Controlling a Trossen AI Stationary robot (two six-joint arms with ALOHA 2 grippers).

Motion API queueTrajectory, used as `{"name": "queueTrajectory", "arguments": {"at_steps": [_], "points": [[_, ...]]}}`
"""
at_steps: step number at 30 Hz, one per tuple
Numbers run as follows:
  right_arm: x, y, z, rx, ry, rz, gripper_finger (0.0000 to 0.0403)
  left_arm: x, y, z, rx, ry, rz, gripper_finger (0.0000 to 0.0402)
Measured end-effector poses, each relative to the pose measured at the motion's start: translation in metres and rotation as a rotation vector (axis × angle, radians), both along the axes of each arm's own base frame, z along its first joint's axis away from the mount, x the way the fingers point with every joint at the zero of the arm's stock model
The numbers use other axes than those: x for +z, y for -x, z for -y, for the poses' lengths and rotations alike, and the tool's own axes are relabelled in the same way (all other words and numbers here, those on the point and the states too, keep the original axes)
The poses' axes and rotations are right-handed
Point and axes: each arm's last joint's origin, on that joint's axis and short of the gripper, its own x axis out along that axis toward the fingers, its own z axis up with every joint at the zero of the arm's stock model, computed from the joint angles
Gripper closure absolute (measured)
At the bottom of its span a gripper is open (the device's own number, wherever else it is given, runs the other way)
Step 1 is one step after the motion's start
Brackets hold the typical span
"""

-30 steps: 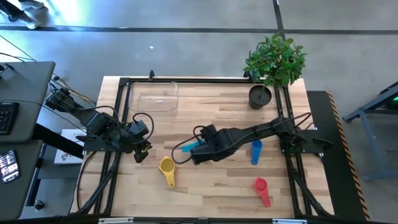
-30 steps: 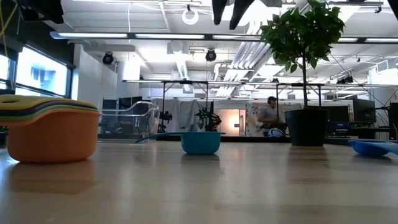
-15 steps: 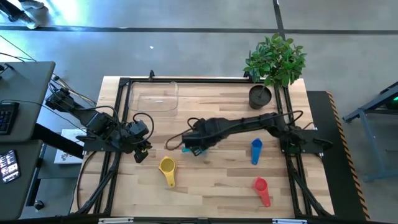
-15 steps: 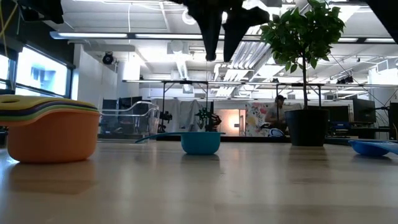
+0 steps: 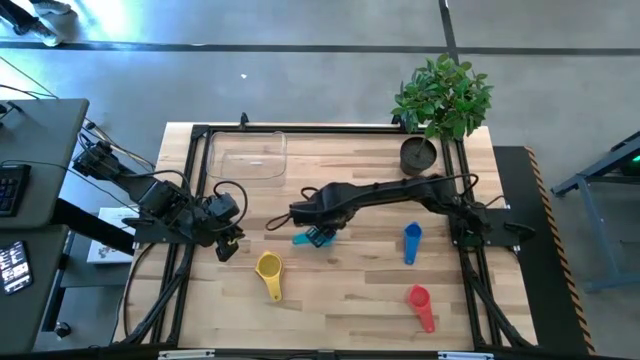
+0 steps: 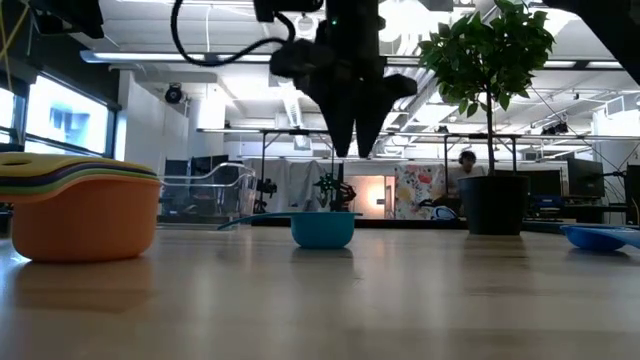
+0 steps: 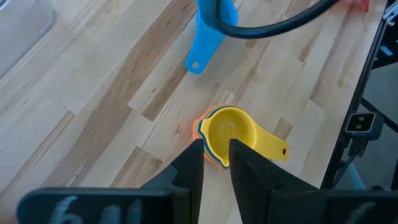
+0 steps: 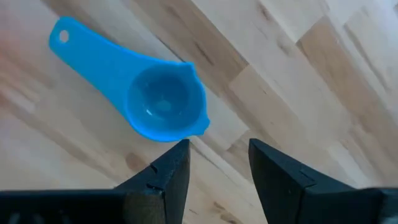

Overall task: Nest measuring cups in basket
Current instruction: Stack the light blue measuring cup on top of the yellow measuring cup

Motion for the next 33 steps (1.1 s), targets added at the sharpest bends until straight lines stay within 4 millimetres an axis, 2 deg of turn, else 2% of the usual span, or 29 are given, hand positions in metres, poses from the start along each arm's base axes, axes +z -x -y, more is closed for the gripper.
{"name": "queueTrajectory", "arguments": {"at_steps": [4,11,33], "points": [[-0.012,0.005,-0.005,-0.094,-0.024,-0.046,0.0247,0.000,0.000,0.000,0.003,0.000,0.001,0.0337],[-0.030,0.003,-0.021,-0.253,-0.053,-0.007,0.0247,0.000,0.000,0.000,0.008,0.002,0.002,0.0337],[-0.029,0.004,-0.053,-0.700,0.092,0.181,0.0247,0.000,0.000,0.000,-0.009,-0.010,0.001,0.0337]]}}
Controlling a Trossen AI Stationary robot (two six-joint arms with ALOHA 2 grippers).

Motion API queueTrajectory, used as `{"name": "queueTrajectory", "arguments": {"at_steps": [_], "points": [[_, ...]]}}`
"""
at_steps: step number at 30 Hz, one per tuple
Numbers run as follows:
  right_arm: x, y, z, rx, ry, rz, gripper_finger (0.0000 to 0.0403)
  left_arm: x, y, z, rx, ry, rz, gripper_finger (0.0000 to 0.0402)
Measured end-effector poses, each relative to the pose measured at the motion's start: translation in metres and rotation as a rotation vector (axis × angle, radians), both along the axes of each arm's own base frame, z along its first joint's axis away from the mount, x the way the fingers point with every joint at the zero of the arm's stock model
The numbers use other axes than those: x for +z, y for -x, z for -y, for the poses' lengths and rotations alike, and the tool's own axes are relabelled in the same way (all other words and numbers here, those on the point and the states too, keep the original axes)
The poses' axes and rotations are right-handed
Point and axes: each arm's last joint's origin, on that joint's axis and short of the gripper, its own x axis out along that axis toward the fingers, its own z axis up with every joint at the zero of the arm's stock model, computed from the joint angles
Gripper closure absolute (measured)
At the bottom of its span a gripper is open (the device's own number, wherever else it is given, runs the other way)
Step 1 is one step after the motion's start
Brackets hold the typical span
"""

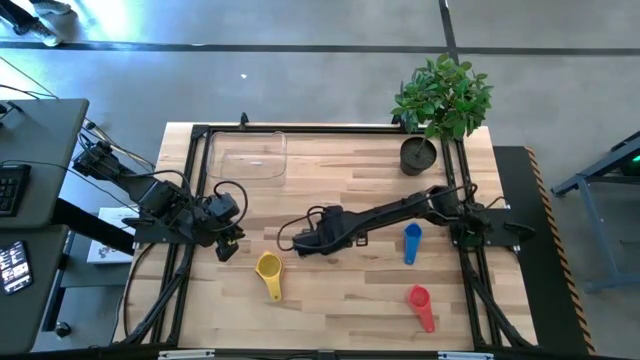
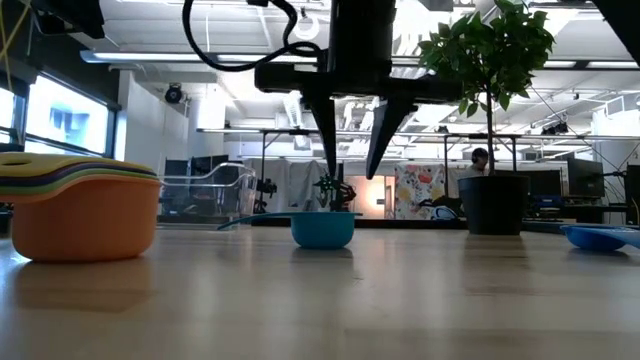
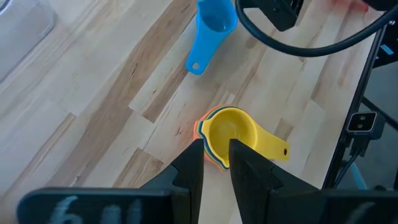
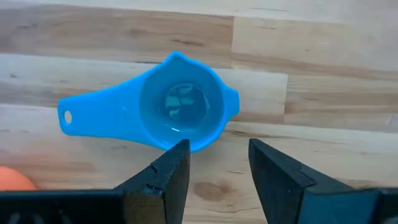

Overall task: Nest measuring cups in basket
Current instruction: Stack the light blue measuring cup on top of the yellow measuring cup

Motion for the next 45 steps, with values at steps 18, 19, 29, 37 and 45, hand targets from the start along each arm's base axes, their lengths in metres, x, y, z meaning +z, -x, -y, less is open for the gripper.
{"name": "queueTrajectory", "arguments": {"at_steps": [18,19,29,37,45], "points": [[-0.038,-0.001,-0.004,-0.094,-0.048,0.065,0.0247,0.000,0.000,0.000,-0.010,-0.007,0.000,0.0338],[-0.038,-0.001,-0.005,-0.093,-0.049,0.065,0.0247,0.000,0.000,0.000,-0.010,-0.007,0.000,0.0338],[-0.031,-0.001,-0.001,-0.093,-0.036,0.074,0.0247,0.000,0.000,0.000,-0.033,-0.023,-0.002,0.0337],[-0.031,-0.003,0.006,-0.101,-0.035,0.078,0.0247,0.000,0.000,0.000,-0.047,-0.033,-0.002,0.0339],[-0.031,-0.005,0.013,-0.100,-0.043,0.072,0.0247,0.000,0.000,0.000,-0.047,-0.033,-0.002,0.0339]]}}
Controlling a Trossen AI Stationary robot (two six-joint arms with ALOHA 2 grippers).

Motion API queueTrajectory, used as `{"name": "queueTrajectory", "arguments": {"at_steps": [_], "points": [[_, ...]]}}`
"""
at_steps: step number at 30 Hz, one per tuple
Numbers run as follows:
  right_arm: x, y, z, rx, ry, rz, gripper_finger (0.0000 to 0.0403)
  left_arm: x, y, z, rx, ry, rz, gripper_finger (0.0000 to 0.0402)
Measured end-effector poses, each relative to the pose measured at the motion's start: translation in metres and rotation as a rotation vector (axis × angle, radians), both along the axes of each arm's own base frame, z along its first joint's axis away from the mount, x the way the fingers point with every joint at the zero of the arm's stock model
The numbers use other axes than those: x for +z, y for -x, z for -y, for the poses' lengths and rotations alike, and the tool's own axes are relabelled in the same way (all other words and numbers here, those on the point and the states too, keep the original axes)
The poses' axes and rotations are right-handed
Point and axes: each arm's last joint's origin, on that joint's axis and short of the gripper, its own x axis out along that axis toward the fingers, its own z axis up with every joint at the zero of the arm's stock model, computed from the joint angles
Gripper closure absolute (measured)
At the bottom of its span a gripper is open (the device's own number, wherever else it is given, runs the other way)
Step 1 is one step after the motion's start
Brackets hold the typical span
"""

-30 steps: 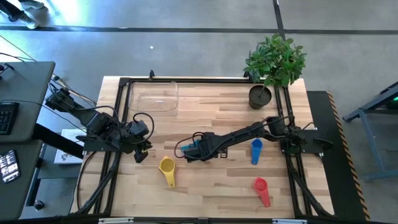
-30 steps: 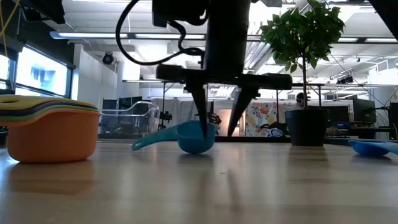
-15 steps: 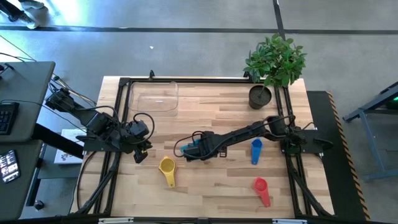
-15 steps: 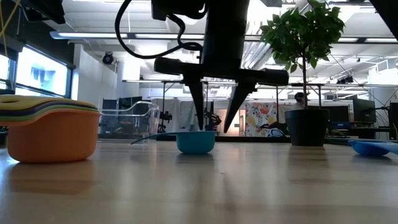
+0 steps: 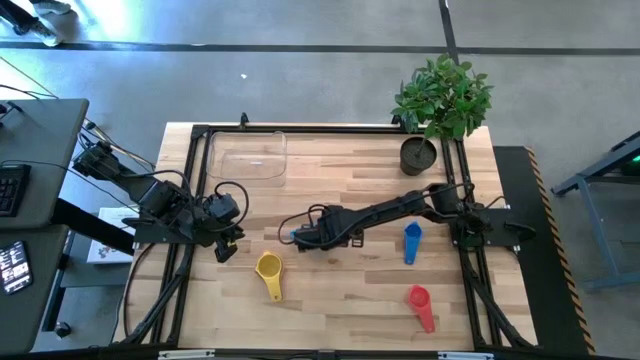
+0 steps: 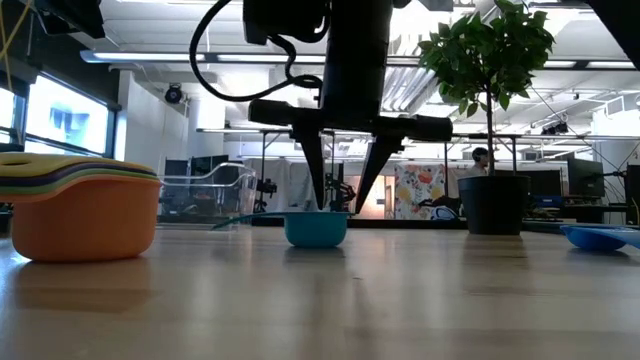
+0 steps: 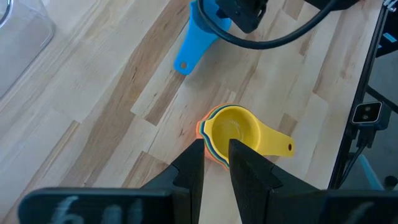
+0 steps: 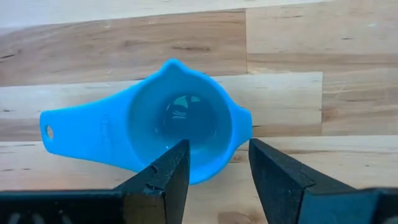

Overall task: Nest measuring cups in basket
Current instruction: Stack the light blue measuring cup on top of the yellow measuring cup

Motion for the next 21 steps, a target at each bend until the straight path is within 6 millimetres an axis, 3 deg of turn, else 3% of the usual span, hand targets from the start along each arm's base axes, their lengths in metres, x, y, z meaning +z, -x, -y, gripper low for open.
{"name": "queueTrajectory", "arguments": {"at_steps": [16,21], "points": [[-0.014,-0.001,0.000,0.001,-0.034,0.023,0.0249,0.000,0.000,0.000,0.001,0.000,0.000,0.0339],[-0.015,0.001,0.000,0.015,-0.024,0.005,0.0285,0.000,0.000,0.000,0.002,-0.002,0.002,0.0339]]}}
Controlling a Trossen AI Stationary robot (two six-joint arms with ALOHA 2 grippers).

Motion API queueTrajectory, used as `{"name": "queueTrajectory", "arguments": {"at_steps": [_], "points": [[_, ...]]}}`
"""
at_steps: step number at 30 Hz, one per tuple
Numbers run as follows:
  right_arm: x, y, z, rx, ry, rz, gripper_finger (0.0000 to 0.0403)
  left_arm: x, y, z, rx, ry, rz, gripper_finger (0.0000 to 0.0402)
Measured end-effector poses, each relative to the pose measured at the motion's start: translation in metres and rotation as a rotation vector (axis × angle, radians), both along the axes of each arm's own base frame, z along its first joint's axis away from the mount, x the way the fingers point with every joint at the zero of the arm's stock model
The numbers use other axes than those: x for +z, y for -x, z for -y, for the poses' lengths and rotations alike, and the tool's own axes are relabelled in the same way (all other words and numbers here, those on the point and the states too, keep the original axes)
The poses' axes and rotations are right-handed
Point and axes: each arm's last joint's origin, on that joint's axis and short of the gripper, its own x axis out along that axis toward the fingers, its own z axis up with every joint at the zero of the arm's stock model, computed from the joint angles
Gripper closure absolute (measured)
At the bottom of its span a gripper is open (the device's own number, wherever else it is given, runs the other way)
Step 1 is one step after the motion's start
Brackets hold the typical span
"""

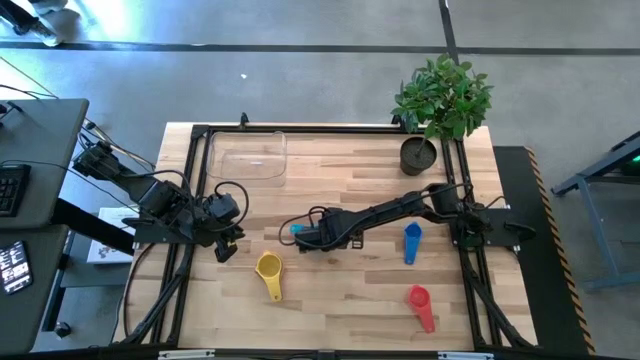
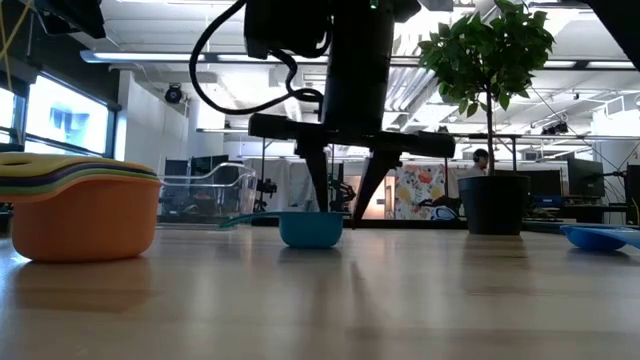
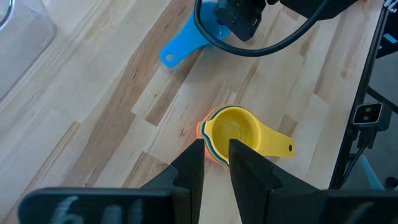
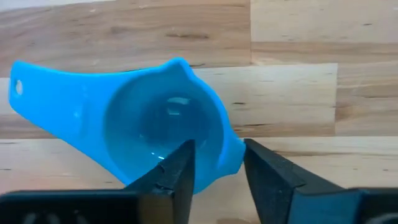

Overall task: Nest measuring cups in basket
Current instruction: Stack the light blue measuring cup on top of the yellow measuring cup

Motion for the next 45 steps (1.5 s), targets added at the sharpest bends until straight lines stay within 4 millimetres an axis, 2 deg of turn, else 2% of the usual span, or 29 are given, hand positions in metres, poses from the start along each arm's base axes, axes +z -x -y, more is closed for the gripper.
{"name": "queueTrajectory", "arguments": {"at_steps": [6,9,17,27,34,40,45], "points": [[0.000,0.003,0.001,0.028,0.010,-0.035,0.0362,0.000,0.000,0.000,0.002,0.001,0.001,0.0339],[0.000,0.004,0.001,0.037,0.013,-0.047,0.0383,0.000,0.000,0.000,0.003,0.001,0.001,0.0339],[0.000,0.005,0.001,0.087,0.020,-0.072,0.0375,0.000,0.000,0.000,0.002,0.002,0.004,0.0339],[0.016,0.002,0.000,0.197,0.029,-0.077,0.0384,0.000,0.000,0.000,-0.001,0.008,0.000,0.0339],[0.038,-0.006,-0.001,0.341,0.055,-0.039,0.0384,0.003,0.004,-0.001,-0.022,0.046,-0.002,0.0339],[0.066,-0.015,0.000,0.511,0.090,0.017,0.0384,0.011,0.015,-0.007,-0.029,0.083,0.045,0.0339],[0.093,-0.020,0.009,0.631,0.130,0.053,0.0384,0.019,0.027,-0.014,-0.028,0.113,0.101,0.0339]]}}
